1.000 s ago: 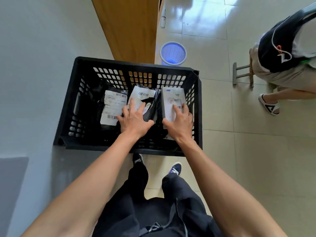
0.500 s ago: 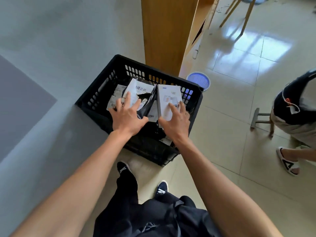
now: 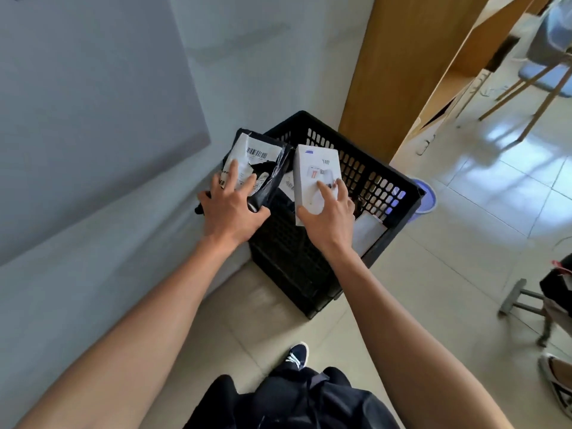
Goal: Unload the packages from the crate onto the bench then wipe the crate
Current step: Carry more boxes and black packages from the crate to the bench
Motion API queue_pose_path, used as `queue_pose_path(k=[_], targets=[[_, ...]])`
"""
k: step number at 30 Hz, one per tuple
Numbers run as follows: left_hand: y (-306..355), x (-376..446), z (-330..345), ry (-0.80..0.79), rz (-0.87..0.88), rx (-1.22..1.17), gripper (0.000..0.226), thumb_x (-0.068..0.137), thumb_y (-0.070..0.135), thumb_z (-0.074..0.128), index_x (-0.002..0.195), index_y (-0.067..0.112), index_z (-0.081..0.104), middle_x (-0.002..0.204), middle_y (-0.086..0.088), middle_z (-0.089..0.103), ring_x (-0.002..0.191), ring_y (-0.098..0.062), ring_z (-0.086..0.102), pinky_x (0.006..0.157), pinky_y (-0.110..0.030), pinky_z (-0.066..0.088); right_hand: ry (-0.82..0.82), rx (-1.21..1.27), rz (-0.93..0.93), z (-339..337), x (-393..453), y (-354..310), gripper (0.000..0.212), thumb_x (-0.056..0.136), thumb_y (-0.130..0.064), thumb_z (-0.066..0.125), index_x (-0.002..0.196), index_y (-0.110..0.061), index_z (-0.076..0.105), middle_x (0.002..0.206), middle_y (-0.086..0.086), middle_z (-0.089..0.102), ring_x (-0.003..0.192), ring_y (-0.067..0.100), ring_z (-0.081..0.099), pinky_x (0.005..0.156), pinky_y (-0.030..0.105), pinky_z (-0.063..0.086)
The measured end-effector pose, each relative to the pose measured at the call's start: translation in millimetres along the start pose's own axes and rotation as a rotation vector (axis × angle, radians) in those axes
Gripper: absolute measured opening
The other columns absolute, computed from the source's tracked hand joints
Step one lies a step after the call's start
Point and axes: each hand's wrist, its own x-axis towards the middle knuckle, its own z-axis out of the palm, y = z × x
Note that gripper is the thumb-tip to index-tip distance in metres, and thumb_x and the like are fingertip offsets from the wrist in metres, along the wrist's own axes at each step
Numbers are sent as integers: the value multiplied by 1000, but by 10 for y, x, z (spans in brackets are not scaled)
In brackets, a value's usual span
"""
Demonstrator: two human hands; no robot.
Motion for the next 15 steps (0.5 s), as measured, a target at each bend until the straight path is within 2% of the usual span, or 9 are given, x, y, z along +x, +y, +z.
queue_pose_path(k=[7, 15], targets=[[-752, -934, -413, 76, -158, 39, 69, 72, 56, 60, 136, 30, 58, 162, -3, 32, 134, -39, 38, 95, -55, 37, -124, -25, -150, 431, -749, -555, 74, 84, -50, 68, 151, -34, 40, 166, 0, 17, 143, 33, 26, 115, 52, 30], [-1485, -2234, -902, 110, -439, 141, 71, 74, 54, 63, 141, 32, 54, 164, -3, 28, 136, -40, 36, 96, -55, 37, -335, -61, -361, 968, -1631, -1109, 74, 84, -47, 68, 151, -35, 40, 166, -1, 16, 145, 33, 23, 115, 52, 29]])
